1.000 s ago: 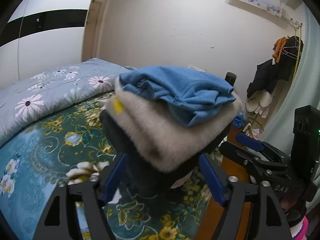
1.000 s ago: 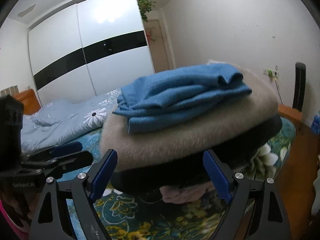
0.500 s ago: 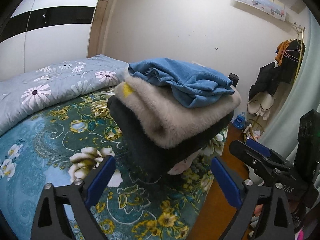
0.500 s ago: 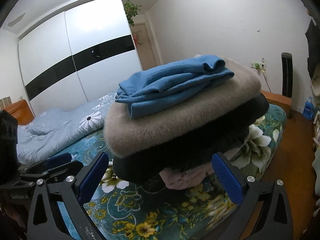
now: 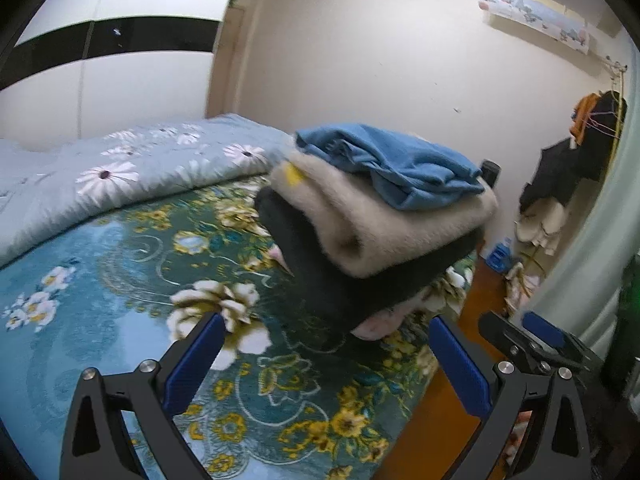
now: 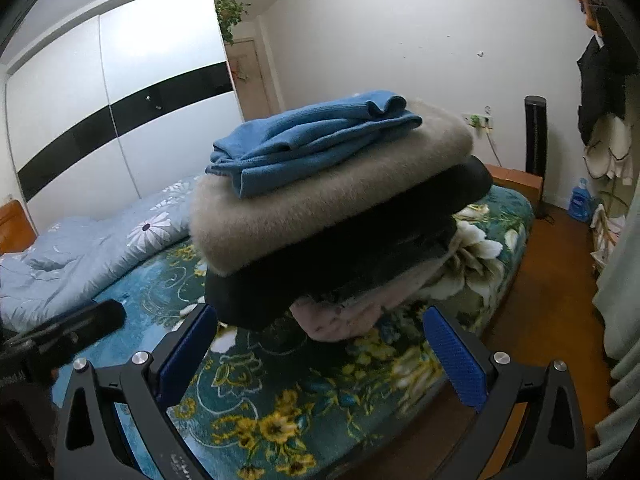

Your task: Fold clothes

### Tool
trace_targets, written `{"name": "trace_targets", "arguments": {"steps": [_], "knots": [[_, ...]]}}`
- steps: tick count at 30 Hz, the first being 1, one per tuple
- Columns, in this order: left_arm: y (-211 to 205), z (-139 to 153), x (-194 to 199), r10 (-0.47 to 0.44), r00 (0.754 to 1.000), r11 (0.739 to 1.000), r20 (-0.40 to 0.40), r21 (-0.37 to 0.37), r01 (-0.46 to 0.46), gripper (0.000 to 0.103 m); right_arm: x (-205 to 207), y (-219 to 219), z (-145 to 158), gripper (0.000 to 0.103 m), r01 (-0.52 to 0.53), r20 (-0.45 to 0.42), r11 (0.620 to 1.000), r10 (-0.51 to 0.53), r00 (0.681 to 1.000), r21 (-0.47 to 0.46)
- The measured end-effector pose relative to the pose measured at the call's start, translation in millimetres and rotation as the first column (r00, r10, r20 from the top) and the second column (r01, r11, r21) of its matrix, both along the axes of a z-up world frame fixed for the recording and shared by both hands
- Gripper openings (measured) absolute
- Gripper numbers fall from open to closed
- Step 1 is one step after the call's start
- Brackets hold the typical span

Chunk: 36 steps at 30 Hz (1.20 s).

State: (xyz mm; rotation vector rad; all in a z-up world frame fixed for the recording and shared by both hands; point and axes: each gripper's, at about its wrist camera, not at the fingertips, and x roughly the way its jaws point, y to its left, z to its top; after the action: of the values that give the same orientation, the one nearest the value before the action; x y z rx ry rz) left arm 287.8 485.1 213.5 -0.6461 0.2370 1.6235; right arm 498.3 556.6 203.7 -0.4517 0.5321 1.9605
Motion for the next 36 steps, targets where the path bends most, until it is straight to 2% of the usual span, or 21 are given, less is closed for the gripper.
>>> {"name": "trace_targets", "arguments": {"steps": [1,5,10,17,26,36], "knots": [[-3,0,0,0.012,1.0,1.0,-0.006,0.003,-0.012,0.103,0,-2,2,0.103,0.005,0.01,1.0,-0.005,1.0,0.002],[-11,3,7,0.053,0.994,0.999,-0.1,0.004,-0.053,0.103,-2,-11,7,0.103,0.012,0.021,1.0,-0.012,1.0,0.009],[-20,6,18,0.098,0.967,0.995,-0.237,0.007,-0.099,0.103,-3,-20,10,0.103,0.021,0.02,1.0,-0.021,1.0,0.008],[-24,8,28,0.074,0.961,0.996,-0.265,-0.017,-0.082,0.103,-4,-35,13,0.103,0.014,0.035,1.0,-0.015,0.999,0.015],[-24,8,29,0.065,0.971,0.996,-0.23,-0.045,-0.078,0.103,-1,-44,16,0.103,0.009,0.033,1.0,-0.01,0.999,0.02],[-20,4,31,0.064,0.972,0.995,-0.226,-0.065,-0.08,0.103,1,-43,10,0.103,0.013,0.035,1.0,-0.013,0.999,0.001]]}}
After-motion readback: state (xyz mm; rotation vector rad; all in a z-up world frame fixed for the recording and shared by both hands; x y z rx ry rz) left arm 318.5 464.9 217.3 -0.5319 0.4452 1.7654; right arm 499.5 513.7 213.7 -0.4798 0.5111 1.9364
